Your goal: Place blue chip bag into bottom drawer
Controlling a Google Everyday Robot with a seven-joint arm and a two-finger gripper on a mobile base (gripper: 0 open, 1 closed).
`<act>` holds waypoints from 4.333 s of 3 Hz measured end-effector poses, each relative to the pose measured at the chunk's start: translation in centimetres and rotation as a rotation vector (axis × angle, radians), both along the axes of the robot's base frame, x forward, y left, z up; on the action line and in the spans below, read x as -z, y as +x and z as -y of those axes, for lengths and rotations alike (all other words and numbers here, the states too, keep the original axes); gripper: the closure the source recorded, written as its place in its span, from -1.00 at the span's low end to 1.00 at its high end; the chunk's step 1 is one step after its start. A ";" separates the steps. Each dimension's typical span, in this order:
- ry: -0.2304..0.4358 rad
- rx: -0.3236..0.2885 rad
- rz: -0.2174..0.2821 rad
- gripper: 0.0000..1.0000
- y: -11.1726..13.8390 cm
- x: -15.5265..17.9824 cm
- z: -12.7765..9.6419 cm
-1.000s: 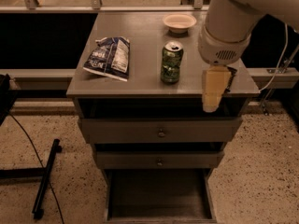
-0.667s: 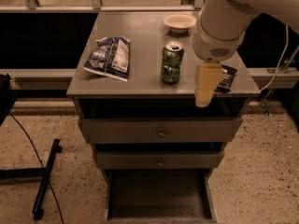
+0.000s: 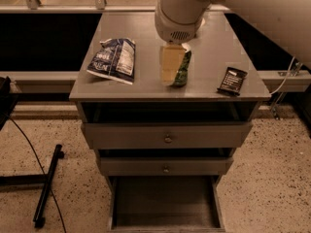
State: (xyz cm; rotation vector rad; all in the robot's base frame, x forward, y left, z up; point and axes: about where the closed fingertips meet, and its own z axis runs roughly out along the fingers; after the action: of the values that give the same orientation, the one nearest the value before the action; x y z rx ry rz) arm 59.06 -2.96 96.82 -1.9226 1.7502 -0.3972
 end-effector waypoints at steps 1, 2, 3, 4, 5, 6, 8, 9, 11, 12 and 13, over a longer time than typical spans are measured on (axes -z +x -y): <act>0.084 -0.018 -0.014 -1.00 3.6 0.7 -4.8; 0.198 -0.001 -0.064 -1.00 6.7 1.9 -7.8; 0.268 -0.027 -0.131 -1.00 8.6 3.9 -11.4; 0.277 -0.027 -0.178 -1.00 10.5 7.0 -13.6; 0.266 -0.025 -0.200 -1.00 12.1 9.9 -14.9; 0.267 -0.029 -0.212 -0.64 13.0 11.6 -15.7; 0.298 -0.063 -0.225 0.28 12.9 12.4 -16.4; 0.338 -0.141 -0.201 0.75 10.2 10.4 -15.3; 0.485 -0.421 -0.177 1.00 -2.6 6.4 -12.7; 0.497 -0.480 -0.266 1.00 -6.3 9.5 -8.4; 0.463 -0.522 -0.338 1.00 -9.3 13.9 -4.6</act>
Offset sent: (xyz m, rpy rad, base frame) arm 0.1065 0.1153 -0.0320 0.3478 0.1309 -0.0205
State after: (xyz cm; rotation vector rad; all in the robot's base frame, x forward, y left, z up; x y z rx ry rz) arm 49.78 1.68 82.90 -2.0597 1.2869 0.5009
